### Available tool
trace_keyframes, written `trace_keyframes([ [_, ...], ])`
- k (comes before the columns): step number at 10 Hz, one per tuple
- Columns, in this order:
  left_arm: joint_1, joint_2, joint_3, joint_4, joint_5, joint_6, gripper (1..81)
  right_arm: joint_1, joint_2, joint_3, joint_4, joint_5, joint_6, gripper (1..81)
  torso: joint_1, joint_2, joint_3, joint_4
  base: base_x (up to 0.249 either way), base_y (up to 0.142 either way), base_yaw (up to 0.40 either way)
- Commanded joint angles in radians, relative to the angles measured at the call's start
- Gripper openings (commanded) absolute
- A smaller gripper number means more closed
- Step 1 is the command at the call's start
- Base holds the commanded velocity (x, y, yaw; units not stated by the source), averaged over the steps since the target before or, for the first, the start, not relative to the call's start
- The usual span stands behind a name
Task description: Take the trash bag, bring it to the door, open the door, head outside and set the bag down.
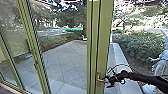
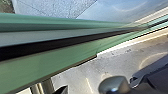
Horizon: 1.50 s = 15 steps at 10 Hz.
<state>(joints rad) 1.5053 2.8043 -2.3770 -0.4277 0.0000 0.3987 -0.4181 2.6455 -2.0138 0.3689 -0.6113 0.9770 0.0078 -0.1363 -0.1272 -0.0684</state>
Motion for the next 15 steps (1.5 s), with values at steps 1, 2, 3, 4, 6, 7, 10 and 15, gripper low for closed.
trace_keyframes([
  [1,-0.052,-0.012,0.001,-0.020,0.067,0.005,1.0,0.158,0.072,-0.089,0.018,-0.042,0.009,81.1,0.000,0.000,0.000,0.000,0.000,0.000,0.000],
  [2,-0.050,-0.012,-0.002,-0.022,0.067,0.005,1.0,0.155,0.117,-0.160,-0.010,-0.112,0.009,81.1,0.000,0.000,0.000,0.000,0.000,0.000,0.000],
  [3,-0.052,-0.012,-0.002,-0.022,0.067,0.005,1.0,0.132,0.150,-0.207,-0.027,-0.139,0.008,81.1,0.000,0.000,0.000,0.000,0.000,0.000,0.000],
  [4,-0.050,-0.011,-0.002,-0.022,0.067,0.005,1.0,0.085,0.165,-0.221,-0.030,-0.130,0.006,81.1,-0.001,0.000,0.000,-0.001,0.000,0.000,0.000],
  [6,-0.050,-0.011,-0.002,-0.020,0.069,0.005,1.0,0.023,0.194,-0.249,-0.067,-0.102,-0.001,81.1,-0.003,-0.001,0.001,-0.001,0.000,0.000,0.000],
  [7,-0.050,-0.011,-0.002,-0.019,0.069,0.005,1.0,-0.006,0.201,-0.250,-0.081,-0.099,-0.004,81.1,-0.003,-0.002,0.002,-0.001,0.000,0.000,0.000],
  [10,-0.050,-0.014,-0.002,-0.019,0.069,0.005,1.0,-0.097,0.214,-0.224,-0.179,-0.039,-0.004,81.1,-0.003,-0.002,0.002,-0.001,0.000,0.000,0.000],
  [15,-0.041,-0.014,-0.004,-0.017,0.071,0.005,1.0,-0.109,0.227,-0.216,-0.209,0.041,-0.004,81.1,-0.003,-0.002,0.002,-0.001,0.000,0.000,0.000],
])
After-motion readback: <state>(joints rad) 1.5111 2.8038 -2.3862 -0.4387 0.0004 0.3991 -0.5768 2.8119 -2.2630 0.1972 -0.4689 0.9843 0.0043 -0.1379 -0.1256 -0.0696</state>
